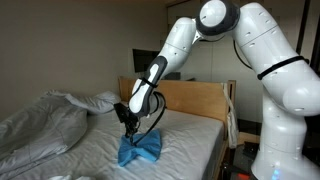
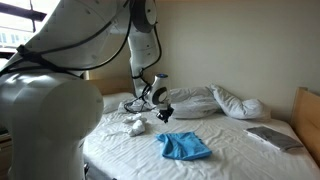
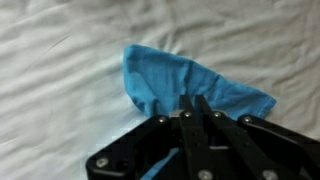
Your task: Fold the blue cloth
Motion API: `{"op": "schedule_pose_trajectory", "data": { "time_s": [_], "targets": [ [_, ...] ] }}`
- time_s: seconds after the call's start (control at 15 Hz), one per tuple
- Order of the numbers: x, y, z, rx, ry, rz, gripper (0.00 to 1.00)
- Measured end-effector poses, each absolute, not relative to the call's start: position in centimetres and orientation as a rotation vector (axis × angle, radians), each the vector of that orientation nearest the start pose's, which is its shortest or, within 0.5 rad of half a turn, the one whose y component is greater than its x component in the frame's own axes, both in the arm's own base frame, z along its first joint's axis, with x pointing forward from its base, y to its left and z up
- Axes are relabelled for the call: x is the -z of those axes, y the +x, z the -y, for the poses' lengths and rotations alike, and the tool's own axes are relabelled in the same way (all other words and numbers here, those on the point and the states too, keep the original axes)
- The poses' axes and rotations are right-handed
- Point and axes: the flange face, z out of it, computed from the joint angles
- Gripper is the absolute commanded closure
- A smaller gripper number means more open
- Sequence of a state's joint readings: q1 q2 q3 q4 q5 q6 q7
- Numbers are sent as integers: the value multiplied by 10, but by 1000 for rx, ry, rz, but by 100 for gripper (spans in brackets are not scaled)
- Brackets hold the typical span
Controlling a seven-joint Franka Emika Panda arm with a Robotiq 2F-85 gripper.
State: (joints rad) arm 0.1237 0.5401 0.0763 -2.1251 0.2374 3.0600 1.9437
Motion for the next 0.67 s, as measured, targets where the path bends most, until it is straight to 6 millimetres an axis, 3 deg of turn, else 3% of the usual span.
{"op": "schedule_pose_trajectory", "data": {
  "time_s": [0.07,0.2,0.47,0.67],
  "targets": [
    [-195,595,-100,109,-1484,-2302,65],
    [-198,593,-113,32,-1495,-2258,62],
    [-199,573,-175,-182,-1605,-2138,38],
    [-185,556,-198,-324,-1672,-2129,19]
  ]
}}
